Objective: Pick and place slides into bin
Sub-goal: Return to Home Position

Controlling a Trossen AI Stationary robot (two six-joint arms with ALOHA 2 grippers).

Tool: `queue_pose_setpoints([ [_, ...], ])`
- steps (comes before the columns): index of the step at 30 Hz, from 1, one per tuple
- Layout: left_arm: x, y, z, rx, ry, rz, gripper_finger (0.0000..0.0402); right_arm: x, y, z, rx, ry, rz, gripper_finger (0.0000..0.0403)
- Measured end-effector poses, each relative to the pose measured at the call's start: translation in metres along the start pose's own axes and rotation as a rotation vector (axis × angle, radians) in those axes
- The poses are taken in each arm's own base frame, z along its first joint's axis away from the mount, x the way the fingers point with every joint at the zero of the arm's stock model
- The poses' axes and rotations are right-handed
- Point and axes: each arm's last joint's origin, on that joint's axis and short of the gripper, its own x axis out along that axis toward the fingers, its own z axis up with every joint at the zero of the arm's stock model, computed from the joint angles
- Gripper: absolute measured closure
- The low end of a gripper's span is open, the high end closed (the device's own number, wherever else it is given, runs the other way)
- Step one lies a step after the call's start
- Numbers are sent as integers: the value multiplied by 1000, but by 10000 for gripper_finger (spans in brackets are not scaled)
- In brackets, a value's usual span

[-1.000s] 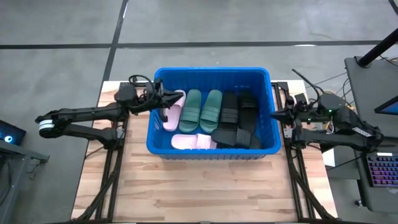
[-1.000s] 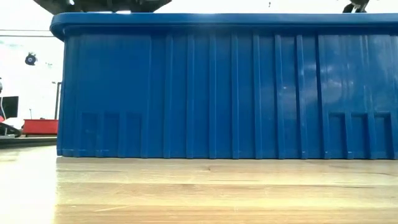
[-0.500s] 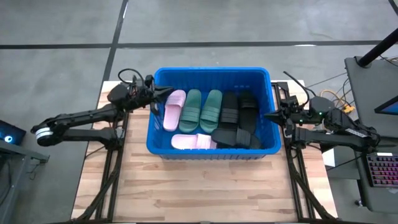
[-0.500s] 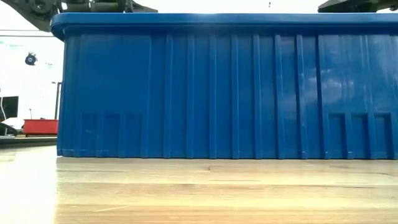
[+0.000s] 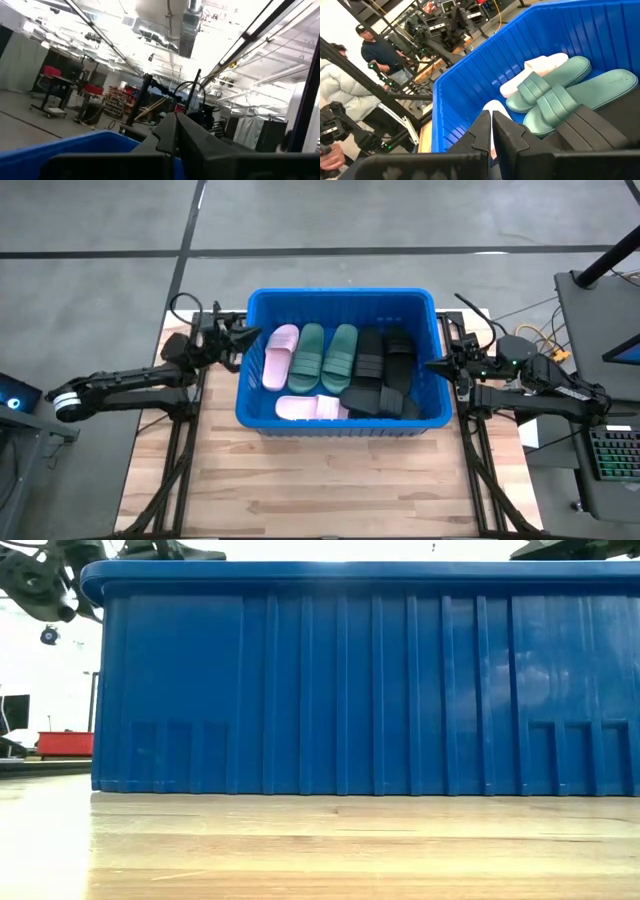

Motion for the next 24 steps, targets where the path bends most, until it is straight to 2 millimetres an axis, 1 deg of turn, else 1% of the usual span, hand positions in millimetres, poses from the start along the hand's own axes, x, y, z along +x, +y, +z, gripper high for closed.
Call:
queue_pose_setpoints([
  [3,-1,-12,-5,9,-21,8,401,0,0,0,2,0,0,395],
  [6,-2,-23,-15,52,-18,50,401,0,0,0,1,1,0,395],
  [9,-6,-27,-22,85,-15,73,401,0,0,0,1,1,-1,394],
  [12,-13,-30,-19,79,-69,53,401,0,0,0,1,1,-1,394],
  [14,-21,-31,-13,101,-135,38,401,0,0,0,2,1,-1,394],
  [17,-36,-33,-5,116,-209,68,401,0,0,0,13,1,-1,394],
  [20,-47,-34,-1,90,-191,75,401,0,0,0,14,1,0,394],
  [23,-52,-34,-6,46,-94,93,401,0,0,0,11,2,-1,394],
  [24,-54,-34,-6,38,-86,92,401,1,0,0,11,4,-2,394],
])
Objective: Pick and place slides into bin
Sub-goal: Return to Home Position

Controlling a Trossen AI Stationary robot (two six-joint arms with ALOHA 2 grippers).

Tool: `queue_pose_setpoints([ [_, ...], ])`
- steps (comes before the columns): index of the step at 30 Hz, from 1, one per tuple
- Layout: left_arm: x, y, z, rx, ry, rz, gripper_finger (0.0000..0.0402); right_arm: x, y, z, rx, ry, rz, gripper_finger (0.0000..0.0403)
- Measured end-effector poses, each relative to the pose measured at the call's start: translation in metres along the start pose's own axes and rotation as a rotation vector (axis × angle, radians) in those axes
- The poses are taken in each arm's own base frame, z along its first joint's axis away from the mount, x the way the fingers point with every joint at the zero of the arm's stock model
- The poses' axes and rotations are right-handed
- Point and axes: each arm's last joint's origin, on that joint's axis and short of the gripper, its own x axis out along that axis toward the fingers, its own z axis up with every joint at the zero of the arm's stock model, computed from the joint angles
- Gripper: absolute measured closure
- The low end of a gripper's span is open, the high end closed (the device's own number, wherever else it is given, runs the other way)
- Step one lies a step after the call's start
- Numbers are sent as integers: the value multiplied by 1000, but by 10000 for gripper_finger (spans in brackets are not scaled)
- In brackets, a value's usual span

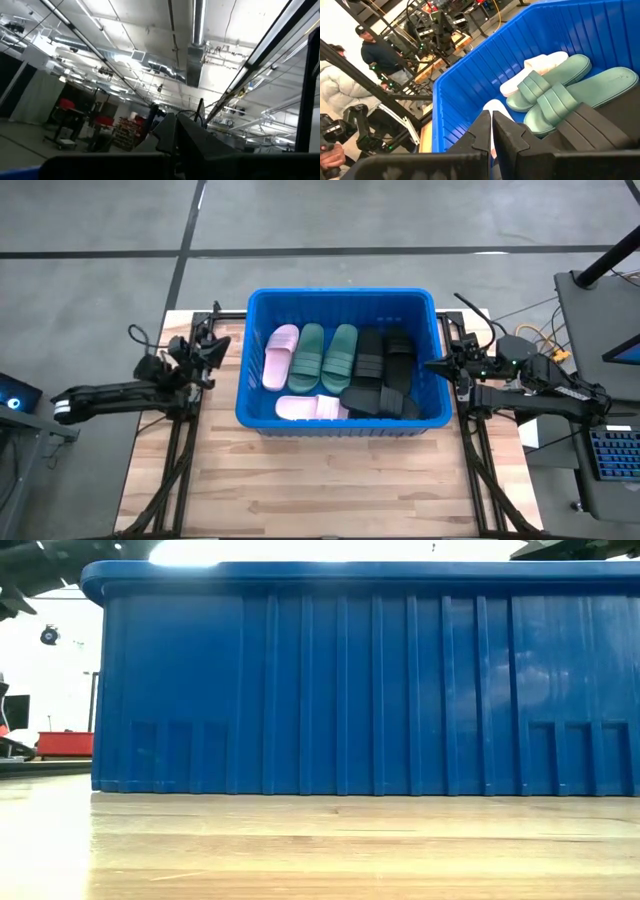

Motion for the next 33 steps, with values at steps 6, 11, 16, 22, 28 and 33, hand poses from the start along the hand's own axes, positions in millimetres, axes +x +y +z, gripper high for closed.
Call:
queue_pose_setpoints([
  [6,-8,-1,-1,2,-27,-12,401,4,0,0,24,13,-9,394],
  [11,-11,0,-16,9,29,-1,401,6,0,1,34,11,-8,394],
  [16,-23,3,-22,39,-69,-30,401,6,1,3,52,-6,4,394],
  [22,-24,3,-22,74,-60,-25,401,6,1,3,78,-4,3,394],
  [28,-25,5,-31,113,40,-24,402,0,6,10,56,-35,3,394],
  [33,-26,7,-38,126,114,-9,401,-6,10,17,47,-76,-15,394],
])
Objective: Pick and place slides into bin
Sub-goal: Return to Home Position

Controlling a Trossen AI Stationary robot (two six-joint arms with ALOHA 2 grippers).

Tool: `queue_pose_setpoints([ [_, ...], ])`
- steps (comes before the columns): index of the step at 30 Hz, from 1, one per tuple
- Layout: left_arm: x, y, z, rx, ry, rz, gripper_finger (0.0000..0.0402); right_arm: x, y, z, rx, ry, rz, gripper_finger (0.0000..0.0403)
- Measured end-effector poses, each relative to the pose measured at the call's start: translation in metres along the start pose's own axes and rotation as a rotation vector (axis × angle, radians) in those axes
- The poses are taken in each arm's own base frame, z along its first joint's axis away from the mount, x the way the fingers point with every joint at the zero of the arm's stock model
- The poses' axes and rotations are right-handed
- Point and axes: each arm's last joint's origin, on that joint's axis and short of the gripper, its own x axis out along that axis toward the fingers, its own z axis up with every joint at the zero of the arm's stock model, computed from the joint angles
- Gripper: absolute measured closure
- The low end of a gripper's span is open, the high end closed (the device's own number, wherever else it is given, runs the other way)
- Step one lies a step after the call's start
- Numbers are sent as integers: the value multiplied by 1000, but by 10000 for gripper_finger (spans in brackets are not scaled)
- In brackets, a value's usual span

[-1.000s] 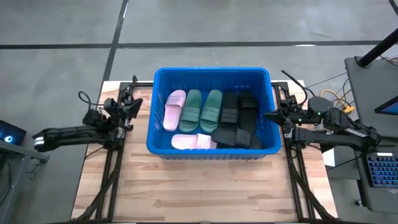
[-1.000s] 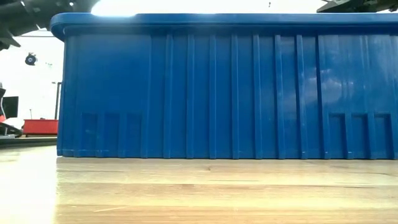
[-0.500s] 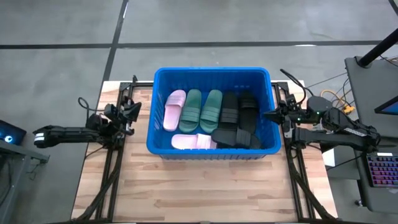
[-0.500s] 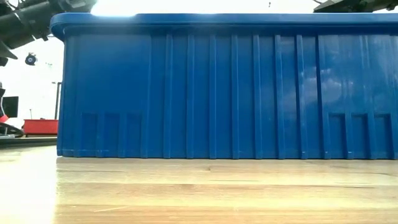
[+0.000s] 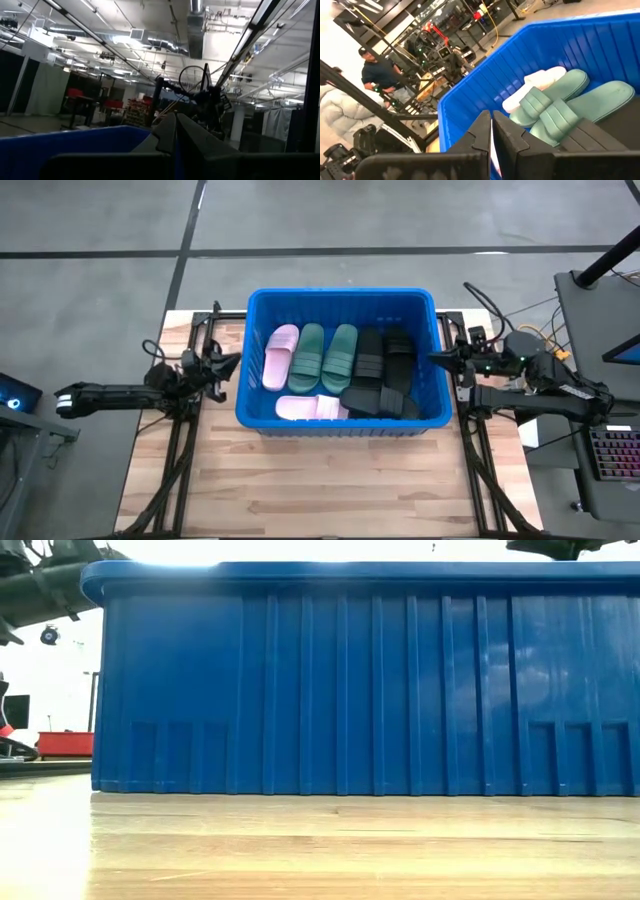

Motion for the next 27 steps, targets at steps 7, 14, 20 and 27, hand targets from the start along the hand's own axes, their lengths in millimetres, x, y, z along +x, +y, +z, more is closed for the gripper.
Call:
queue_pose_setpoints([
  [7,0,0,-1,8,8,-7,401,0,-1,-1,39,14,-11,394],
  [14,-6,-2,15,59,-130,-55,402,0,-1,-1,43,16,-11,394],
  [20,-15,-2,24,56,-194,-61,402,0,-1,-1,39,18,-10,394],
  [27,-21,0,21,61,-137,-53,402,0,-1,-1,38,18,-10,394],
])
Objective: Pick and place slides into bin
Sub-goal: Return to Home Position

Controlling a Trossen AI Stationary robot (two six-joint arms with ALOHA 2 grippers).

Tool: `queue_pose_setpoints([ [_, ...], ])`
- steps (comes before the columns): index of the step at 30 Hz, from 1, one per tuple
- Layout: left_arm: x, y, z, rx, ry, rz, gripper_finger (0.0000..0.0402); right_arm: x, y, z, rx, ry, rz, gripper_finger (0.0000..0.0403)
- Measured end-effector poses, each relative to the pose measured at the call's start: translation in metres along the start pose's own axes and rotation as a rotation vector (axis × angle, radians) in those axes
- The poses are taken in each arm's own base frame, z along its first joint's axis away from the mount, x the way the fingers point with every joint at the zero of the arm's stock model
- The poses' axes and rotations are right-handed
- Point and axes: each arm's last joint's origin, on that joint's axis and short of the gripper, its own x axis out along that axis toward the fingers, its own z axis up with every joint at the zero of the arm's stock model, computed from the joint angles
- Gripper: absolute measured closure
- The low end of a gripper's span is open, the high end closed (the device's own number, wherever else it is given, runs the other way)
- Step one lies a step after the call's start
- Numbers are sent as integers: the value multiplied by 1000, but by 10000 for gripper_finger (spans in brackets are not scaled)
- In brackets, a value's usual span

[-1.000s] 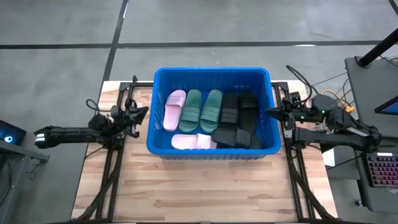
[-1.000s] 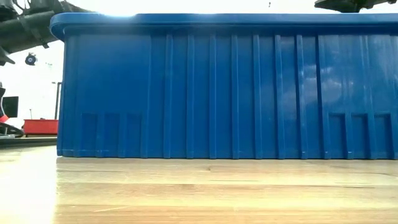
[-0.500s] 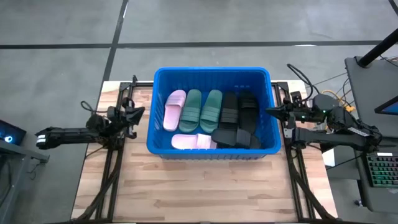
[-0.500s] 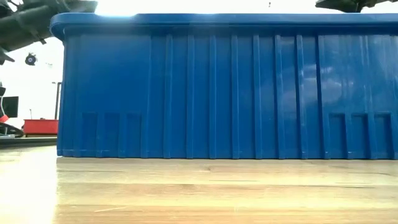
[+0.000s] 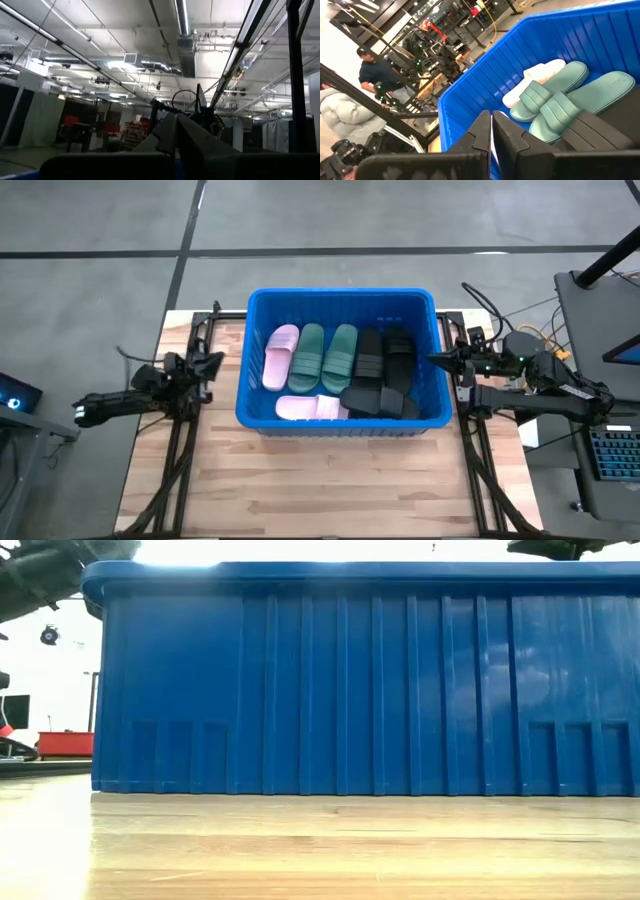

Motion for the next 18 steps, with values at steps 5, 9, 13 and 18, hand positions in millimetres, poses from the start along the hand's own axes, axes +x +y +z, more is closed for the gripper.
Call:
queue_pose_setpoints([
  [5,2,1,-14,-26,132,10,402,0,0,0,9,0,0,394],
  [9,1,1,-24,-48,240,11,402,0,0,0,10,4,-4,394],
  [13,0,2,-30,-63,298,19,402,0,-2,-3,19,27,-22,394],
  [18,-2,2,-34,-57,338,23,402,0,-3,-4,27,40,-33,394],
])
